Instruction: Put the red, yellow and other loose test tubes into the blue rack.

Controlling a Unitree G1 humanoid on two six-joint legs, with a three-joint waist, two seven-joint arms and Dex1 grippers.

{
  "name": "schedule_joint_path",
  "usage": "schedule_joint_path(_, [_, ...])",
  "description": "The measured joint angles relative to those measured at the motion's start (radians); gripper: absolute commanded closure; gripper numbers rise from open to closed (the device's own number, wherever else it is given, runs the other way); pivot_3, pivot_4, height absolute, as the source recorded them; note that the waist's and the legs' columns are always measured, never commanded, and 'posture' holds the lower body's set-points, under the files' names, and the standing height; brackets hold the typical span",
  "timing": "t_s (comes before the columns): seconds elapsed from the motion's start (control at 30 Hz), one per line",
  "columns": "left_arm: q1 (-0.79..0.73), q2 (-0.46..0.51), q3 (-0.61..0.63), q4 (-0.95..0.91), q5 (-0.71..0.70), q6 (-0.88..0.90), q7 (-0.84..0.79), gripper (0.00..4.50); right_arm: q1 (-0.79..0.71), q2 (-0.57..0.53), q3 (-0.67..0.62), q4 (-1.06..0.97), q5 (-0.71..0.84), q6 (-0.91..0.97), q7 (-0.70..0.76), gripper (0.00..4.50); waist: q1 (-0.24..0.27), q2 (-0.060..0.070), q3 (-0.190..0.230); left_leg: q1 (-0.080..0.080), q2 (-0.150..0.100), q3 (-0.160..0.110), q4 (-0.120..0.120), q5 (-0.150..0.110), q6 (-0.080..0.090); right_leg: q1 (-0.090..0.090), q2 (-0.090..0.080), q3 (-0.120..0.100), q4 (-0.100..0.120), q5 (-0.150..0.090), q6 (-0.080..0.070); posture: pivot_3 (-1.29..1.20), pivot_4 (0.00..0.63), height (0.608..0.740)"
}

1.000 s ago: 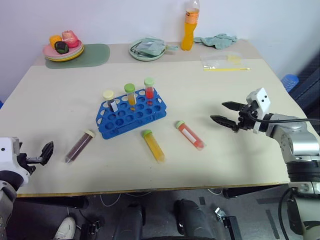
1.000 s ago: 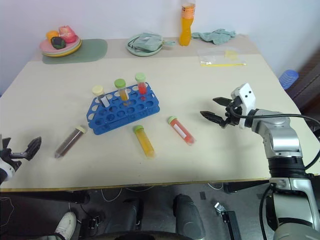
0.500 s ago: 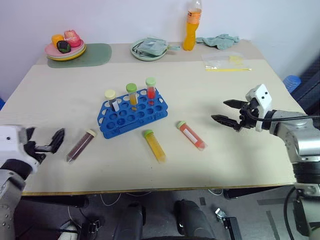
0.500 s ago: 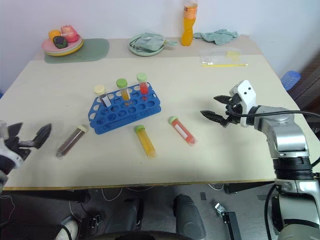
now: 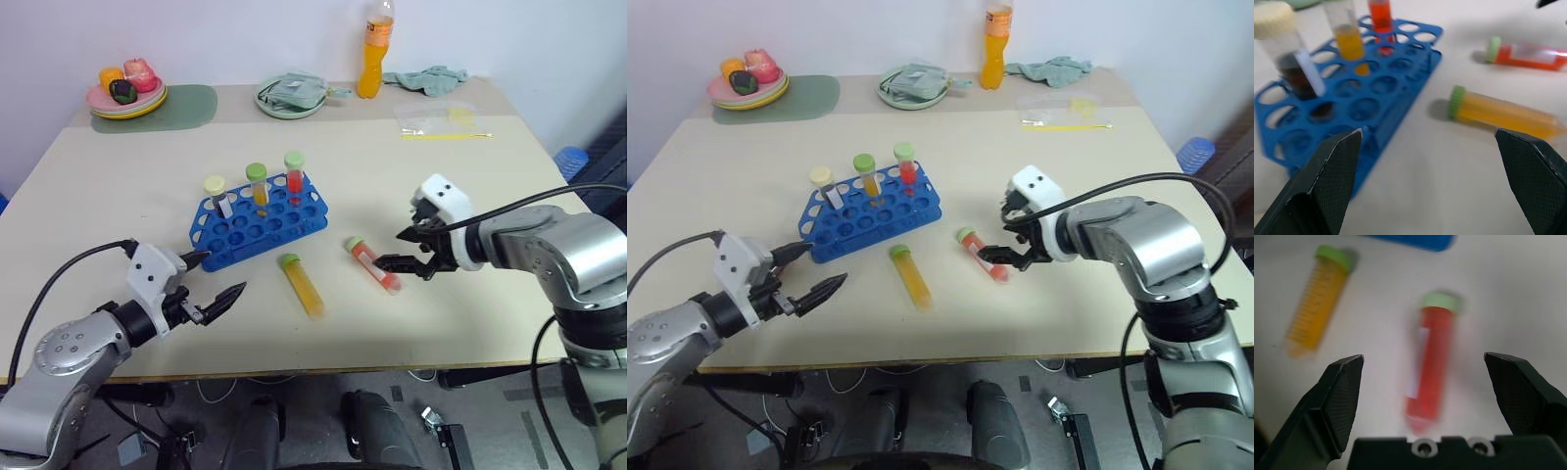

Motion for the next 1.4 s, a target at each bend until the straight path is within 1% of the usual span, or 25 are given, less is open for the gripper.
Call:
schedule_joint_path(0.13, [-0.038, -0.005, -0.050, 0.031, 0.014, -0.042, -0.033, 0.03, -0.122, 0.005, 0.083, 0.155, 0.042, 0.049, -0.166, 0.14, 0.002, 0.000, 0.000, -0.002, 0.000, 0.000, 0.001, 0.000, 0.000, -0.001, -0.001, 0.000, 0.000, 0.000, 0.000, 0.00, 0.150, 0.740])
schedule_joint_path(0.3, [-0.027, -0.009, -0.082, 0.053, 0.052, -0.085, -0.050, 0.03, -0.199, 0.005, 0.167, 0.288, 0.227, 0.049, -0.317, 0.14, -0.008, 0.000, 0.000, -0.003, 0.000, 0.001, -0.001, 0.000, 0.001, -0.005, 0.000, 0.000, 0.000, 0.000, 0.000, 0.00, 0.150, 0.740])
schedule_joint_path(0.4, [-0.001, -0.018, -0.090, 0.053, 0.072, -0.109, -0.049, 0.03, -0.263, 0.027, 0.202, 0.396, 0.372, 0.049, -0.444, 0.14, -0.013, 0.000, 0.000, -0.003, 0.000, 0.001, -0.001, 0.000, 0.001, -0.005, 0.000, 0.000, 0.001, 0.000, 0.000, 0.00, 0.150, 0.740])
schedule_joint_path(0.6, [0.043, -0.043, -0.094, 0.040, 0.086, -0.114, -0.037, 0.03, -0.305, 0.077, 0.244, 0.525, 0.632, 0.049, -0.667, 0.14, -0.017, 0.000, 0.000, -0.004, 0.000, 0.000, -0.001, 0.000, 0.001, -0.005, 0.000, 0.000, 0.001, 0.000, 0.000, 0.00, 0.150, 0.740])
schedule_joint_path(0.7, [0.055, -0.046, -0.094, 0.018, 0.087, -0.114, -0.029, 0.03, -0.308, 0.089, 0.246, 0.551, 0.717, 0.049, -0.769, 0.14, -0.020, 0.000, 0.000, -0.004, 0.000, 0.000, -0.001, 0.000, 0.001, -0.005, 0.000, 0.000, 0.001, 0.000, 0.000, 0.00, 0.150, 0.740])
schedule_joint_path(0.83, [0.070, -0.051, -0.095, 0.003, 0.086, -0.113, -0.022, 0.03, -0.308, 0.121, 0.245, 0.584, 0.791, 0.049, -0.895, 0.14, -0.027, 0.000, 0.000, -0.004, 0.000, 0.000, -0.001, 0.000, 0.001, -0.005, 0.000, 0.000, 0.001, 0.000, 0.000, 0.00, 0.150, 0.740])
schedule_joint_path(0.93, [0.074, -0.051, -0.099, -0.022, 0.086, -0.113, -0.022, 0.03, -0.308, 0.141, 0.238, 0.590, 0.797, 0.049, -0.973, 0.14, -0.029, 0.000, 0.000, -0.004, 0.000, 0.000, -0.001, 0.000, 0.001, -0.005, 0.000, 0.000, 0.001, 0.000, 0.000, 0.00, 0.150, 0.740])
schedule_joint_path(0.97, [0.074, -0.051, -0.103, -0.023, 0.086, -0.113, -0.022, 0.00, -0.307, 0.150, 0.235, 0.591, 0.797, 0.049, -0.994, 0.38, -0.029, 0.000, 0.000, -0.004, 0.001, 0.000, -0.001, 0.000, 0.001, -0.005, 0.001, 0.000, 0.001, 0.000, 0.000, 0.00, 0.150, 0.740])
schedule_joint_path(1.03, [0.073, -0.051, -0.110, -0.023, 0.086, -0.113, -0.021, 0.00, -0.301, 0.160, 0.229, 0.591, 0.797, 0.049, -1.023, 1.04, -0.028, 0.000, 0.000, -0.004, 0.001, 0.000, -0.001, 0.000, 0.001, -0.005, 0.001, 0.000, 0.001, 0.000, 0.000, 0.00, 0.150, 0.740])
schedule_joint_path(1.07, [0.071, -0.051, -0.112, -0.023, 0.086, -0.112, -0.020, 0.00, -0.297, 0.161, 0.225, 0.591, 0.797, 0.049, -1.033, 1.49, -0.028, 0.000, 0.000, -0.004, 0.001, 0.000, -0.001, 0.000, 0.001, -0.005, 0.001, 0.000, 0.001, 0.000, 0.000, 0.00, 0.150, 0.740])
schedule_joint_path(1.1, [0.069, -0.051, -0.113, -0.023, 0.086, -0.112, -0.019, 0.00, -0.292, 0.162, 0.224, 0.591, 0.799, 0.049, -1.042, 2.09, -0.028, 0.000, 0.000, -0.004, 0.001, 0.000, -0.001, 0.000, 0.001, -0.005, 0.000, 0.000, 0.001, 0.000, 0.000, 0.00, 0.150, 0.740])
schedule_joint_path(1.13, [0.068, -0.051, -0.115, -0.023, 0.086, -0.111, -0.018, 0.00, -0.288, 0.163, 0.224, 0.591, 0.801, 0.049, -1.048, 2.57, -0.027, 0.000, 0.000, -0.004, 0.000, 0.000, -0.001, 0.000, 0.001, -0.005, 0.000, 0.000, 0.001, 0.000, 0.000, 0.00, 0.150, 0.740])
schedule_joint_path(1.17, [0.067, -0.051, -0.117, -0.023, 0.086, -0.111, -0.017, 0.00, -0.285, 0.163, 0.224, 0.590, 0.811, 0.049, -1.053, 3.17, -0.028, 0.000, 0.000, -0.004, 0.000, 0.000, -0.001, 0.000, 0.001, -0.005, 0.000, 0.000, 0.001, 0.000, 0.000, 0.00, 0.150, 0.740])
schedule_joint_path(1.2, [0.067, -0.051, -0.118, -0.023, 0.086, -0.111, -0.016, 0.00, -0.285, 0.163, 0.224, 0.586, 0.821, 0.049, -1.057, 3.57, -0.028, 0.000, 0.000, -0.004, 0.001, 0.000, -0.001, 0.000, 0.001, -0.005, 0.001, 0.000, 0.001, 0.000, 0.000, 0.00, 0.150, 0.740])
schedule_joint_path(1.4, [0.067, -0.051, -0.118, -0.023, 0.087, -0.112, -0.013, 0.00, -0.284, 0.157, 0.196, 0.534, 0.875, 0.049, -1.054, 3.57, -0.029, 0.001, 0.000, -0.004, 0.001, 0.000, -0.001, 0.000, 0.001, -0.005, 0.001, 0.000, 0.001, 0.000, 0.000, 0.00, 0.150, 0.740])
